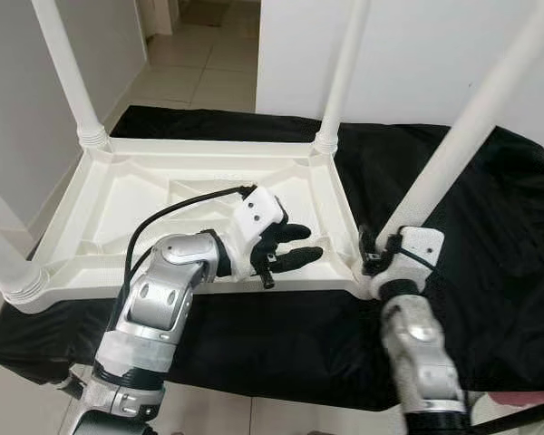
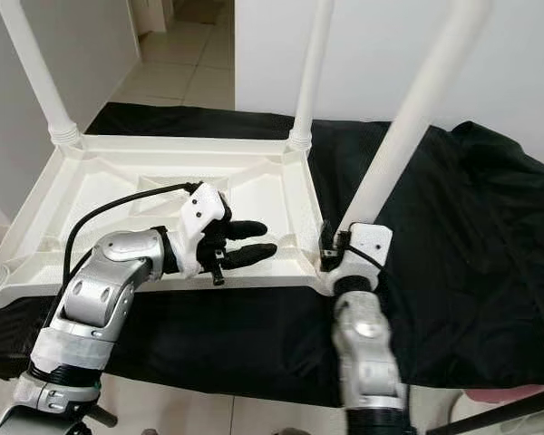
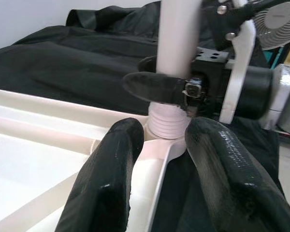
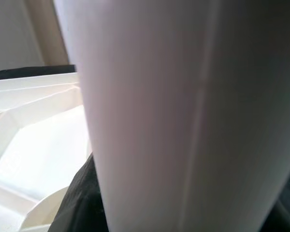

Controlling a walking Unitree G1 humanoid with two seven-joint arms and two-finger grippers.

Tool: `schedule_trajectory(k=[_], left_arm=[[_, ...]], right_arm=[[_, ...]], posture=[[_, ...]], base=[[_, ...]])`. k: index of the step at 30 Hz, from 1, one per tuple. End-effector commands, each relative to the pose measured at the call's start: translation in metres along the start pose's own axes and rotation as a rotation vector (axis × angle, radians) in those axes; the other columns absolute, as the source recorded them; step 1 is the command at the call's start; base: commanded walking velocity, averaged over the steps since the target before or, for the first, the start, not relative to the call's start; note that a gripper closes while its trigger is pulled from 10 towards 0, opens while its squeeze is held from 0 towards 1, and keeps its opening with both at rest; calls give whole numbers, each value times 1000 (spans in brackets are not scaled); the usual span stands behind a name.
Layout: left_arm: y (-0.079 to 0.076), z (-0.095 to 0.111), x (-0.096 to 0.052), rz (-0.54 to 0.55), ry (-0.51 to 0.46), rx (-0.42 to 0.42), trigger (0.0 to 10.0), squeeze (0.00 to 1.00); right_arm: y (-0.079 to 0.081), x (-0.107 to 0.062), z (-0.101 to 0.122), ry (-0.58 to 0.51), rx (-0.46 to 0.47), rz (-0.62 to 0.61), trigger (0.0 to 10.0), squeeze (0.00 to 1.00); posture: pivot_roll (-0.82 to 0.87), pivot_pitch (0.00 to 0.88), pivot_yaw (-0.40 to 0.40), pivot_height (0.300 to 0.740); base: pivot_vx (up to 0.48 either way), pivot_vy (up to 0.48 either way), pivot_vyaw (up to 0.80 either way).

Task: Building children table

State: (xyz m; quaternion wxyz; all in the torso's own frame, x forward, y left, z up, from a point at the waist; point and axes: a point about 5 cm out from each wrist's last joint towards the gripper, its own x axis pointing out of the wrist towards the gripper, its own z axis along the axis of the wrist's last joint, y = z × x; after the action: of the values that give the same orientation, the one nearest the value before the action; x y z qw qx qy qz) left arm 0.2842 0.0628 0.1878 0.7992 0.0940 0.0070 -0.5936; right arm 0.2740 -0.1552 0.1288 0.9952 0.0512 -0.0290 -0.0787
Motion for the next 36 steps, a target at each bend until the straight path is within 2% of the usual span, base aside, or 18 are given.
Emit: schedule_trajectory(k=[1, 2, 3, 5, 12, 15, 16, 17, 18, 21, 25, 26, 28, 31, 36], left_arm=[[9, 1, 0, 171, 9, 1, 10000, 0], [9, 1, 0, 171, 9, 1, 10000, 0], [9, 1, 0, 172, 8, 2, 10000, 0], [9, 1, 0, 175, 6, 3, 10000, 0], [10, 2, 1, 177, 3, 5, 10000, 0], [9, 2, 1, 177, 2, 7, 10000, 0], [9, 2, 1, 176, 2, 9, 10000, 0], [9, 2, 1, 176, 2, 9, 10000, 0], [9, 2, 1, 176, 2, 9, 10000, 0], [9, 2, 1, 175, 3, 10, 10000, 0], [8, 2, 2, 176, 2, 10, 10000, 0], [8, 2, 2, 173, 1, 11, 10000, 0], [8, 2, 2, 172, 0, 11, 10000, 0], [7, 3, 3, 163, -2, 17, 10000, 0], [6, 4, 5, 157, -4, 20, 10000, 0]], right_arm=[[4, -1, -19, 122, 31, -51, 10000, 0], [4, -1, -19, 122, 31, -51, 10000, 0], [10, 0, -16, 114, 34, -55, 10000, 0], [16, 3, -12, 90, -15, -45, 10000, 0], [11, 4, -11, 80, -34, -53, 10000, 0], [14, 4, -6, 39, -40, -15, 10000, 0], [15, 3, -1, -4, -28, 15, 10000, 965], [15, 3, -1, -4, -28, 15, 10000, 965], [16, 1, 4, -48, -2, 56, 10000, 1000], [13, 1, 12, -104, 0, 99, 10000, 1000], [10, 2, 13, -108, -9, 96, 10000, 1000], [6, 3, 15, -118, -19, 148, 10000, 0], [2, 3, 16, -127, -27, 189, 10000, 0], [-10, 6, 17, -121, -63, 312, 10000, 0], [-20, 10, 17, -124, -91, 382, 10000, 0]], posture=[[-51, 0, -43, 740], [-51, 0, -43, 740], [-51, 0, -43, 740], [-48, 0, -49, 740], [-47, 0, -51, 740], [-45, 0, -53, 740], [-45, 0, -53, 740], [-45, 0, -53, 740], [-44, 0, -54, 740], [-44, 0, -53, 740], [-44, 0, -53, 740], [-48, 0, -52, 740], [-48, 0, -52, 740], [-52, 0, -48, 740], [-54, 0, -44, 740]], base=[[0, 0, 0], [0, 0, 0], [0, 0, 0], [0, 0, 0], [0, 0, 0], [0, 0, 0], [0, 0, 0], [0, 0, 0], [0, 0, 0], [0, 0, 0], [0, 0, 0], [0, 0, 0], [0, 0, 0], [0, 0, 0], [0, 0, 0]])
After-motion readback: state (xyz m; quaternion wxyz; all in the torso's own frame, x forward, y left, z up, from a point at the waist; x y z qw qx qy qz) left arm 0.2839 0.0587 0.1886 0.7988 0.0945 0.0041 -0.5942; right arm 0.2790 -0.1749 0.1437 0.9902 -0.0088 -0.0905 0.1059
